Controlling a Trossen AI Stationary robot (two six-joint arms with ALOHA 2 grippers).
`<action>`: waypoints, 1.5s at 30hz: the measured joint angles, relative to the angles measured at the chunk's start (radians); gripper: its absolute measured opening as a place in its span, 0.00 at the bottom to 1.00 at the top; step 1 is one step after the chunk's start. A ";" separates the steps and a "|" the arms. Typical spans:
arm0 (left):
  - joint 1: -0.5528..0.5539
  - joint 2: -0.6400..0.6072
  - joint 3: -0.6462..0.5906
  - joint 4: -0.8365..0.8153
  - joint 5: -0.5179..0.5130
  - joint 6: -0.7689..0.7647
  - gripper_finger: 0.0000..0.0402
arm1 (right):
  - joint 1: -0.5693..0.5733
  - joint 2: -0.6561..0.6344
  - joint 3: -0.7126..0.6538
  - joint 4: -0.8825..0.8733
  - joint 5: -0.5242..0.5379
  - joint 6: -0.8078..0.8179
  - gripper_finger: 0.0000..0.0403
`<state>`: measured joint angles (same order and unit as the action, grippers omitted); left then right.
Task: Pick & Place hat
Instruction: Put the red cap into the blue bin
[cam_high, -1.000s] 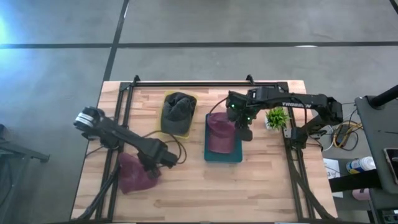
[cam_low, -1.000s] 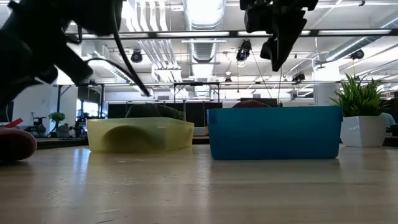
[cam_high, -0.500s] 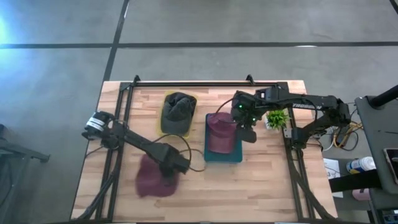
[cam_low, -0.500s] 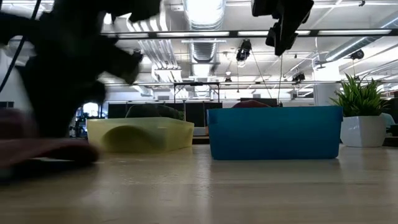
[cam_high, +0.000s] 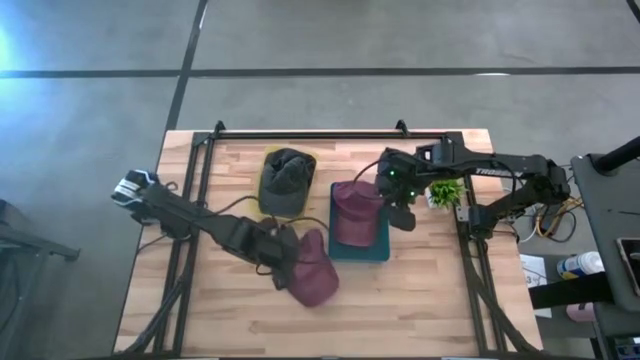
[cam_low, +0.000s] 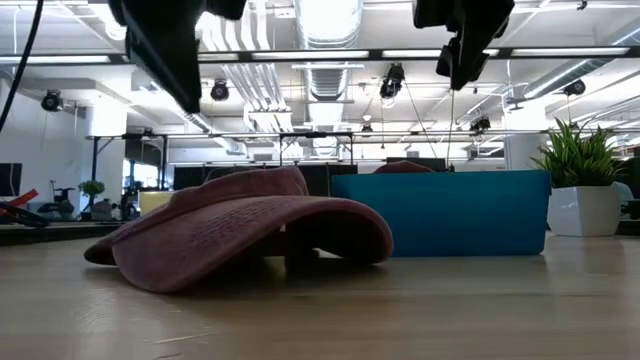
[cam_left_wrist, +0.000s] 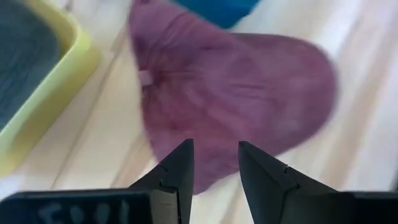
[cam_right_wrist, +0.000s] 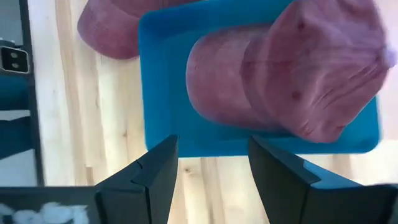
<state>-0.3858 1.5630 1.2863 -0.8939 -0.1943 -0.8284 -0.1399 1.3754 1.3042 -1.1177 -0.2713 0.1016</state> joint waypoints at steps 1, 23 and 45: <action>0.003 -0.001 -0.009 -0.006 -0.015 -0.005 0.29 | 0.014 0.001 -0.005 0.000 -0.017 0.011 0.47; 0.108 -0.003 -0.413 0.394 0.274 -0.171 0.29 | 0.518 0.013 -0.366 0.648 -0.087 0.722 0.39; -0.128 0.116 -0.365 0.897 0.310 -0.168 0.29 | 0.828 0.232 -0.670 1.449 0.414 1.631 0.48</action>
<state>-0.5135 1.6795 0.9217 0.0035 0.1154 -0.9966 0.6876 1.6070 0.6338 0.3315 0.1427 1.7327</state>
